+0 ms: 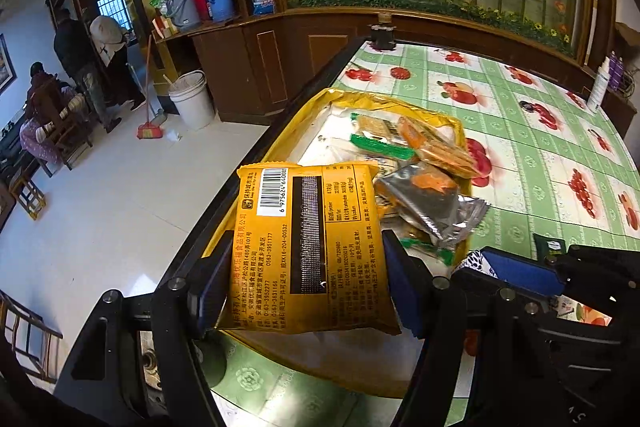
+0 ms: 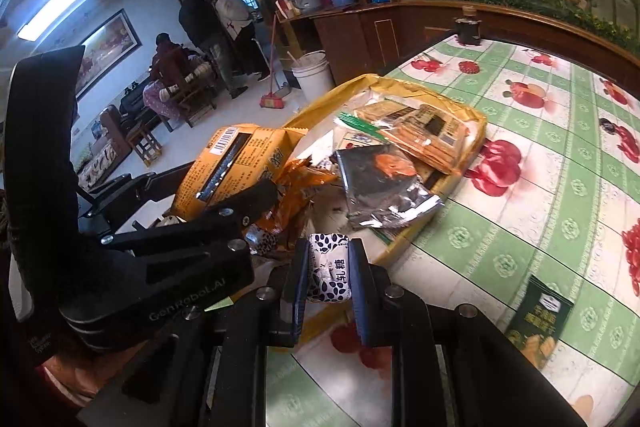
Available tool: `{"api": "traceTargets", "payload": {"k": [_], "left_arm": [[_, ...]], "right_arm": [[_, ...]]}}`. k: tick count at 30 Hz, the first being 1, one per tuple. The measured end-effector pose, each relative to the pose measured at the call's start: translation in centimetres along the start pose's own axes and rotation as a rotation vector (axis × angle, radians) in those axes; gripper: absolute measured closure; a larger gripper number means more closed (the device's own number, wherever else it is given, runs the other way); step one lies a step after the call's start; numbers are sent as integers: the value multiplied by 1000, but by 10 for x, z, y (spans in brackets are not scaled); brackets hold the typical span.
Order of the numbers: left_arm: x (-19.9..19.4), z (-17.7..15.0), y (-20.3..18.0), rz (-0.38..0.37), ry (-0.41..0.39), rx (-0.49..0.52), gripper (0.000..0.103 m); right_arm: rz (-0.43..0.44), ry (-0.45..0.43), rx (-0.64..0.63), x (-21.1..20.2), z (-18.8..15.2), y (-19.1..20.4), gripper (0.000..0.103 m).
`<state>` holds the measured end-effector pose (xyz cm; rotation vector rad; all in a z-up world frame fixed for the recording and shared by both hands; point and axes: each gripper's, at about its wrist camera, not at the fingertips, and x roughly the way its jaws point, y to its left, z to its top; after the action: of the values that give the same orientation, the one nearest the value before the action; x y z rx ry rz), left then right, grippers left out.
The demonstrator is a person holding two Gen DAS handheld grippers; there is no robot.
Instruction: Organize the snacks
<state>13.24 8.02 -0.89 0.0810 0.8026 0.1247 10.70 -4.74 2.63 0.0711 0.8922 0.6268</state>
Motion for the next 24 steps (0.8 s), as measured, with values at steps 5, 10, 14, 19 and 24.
{"api": "traceTargets", "payload": {"k": [5,10,14,19,24], "left_arm": [[14,0,11,19,28,-19,34],[26,-1,19,11,69,-38,33],[21,-2,23,19,55,-42,33],[6,0,24,20,14,-38,33],[-5,1,24,1,3,-44,33]], "right_arm": [[12,15,-5,22,9,3,83],[19,37,2,40,11,1,83],[40,51,35,46,7,-5,77],[40,22,57,33,3,-12,62],[25,-16,72,8,-4,-24,59]]}}
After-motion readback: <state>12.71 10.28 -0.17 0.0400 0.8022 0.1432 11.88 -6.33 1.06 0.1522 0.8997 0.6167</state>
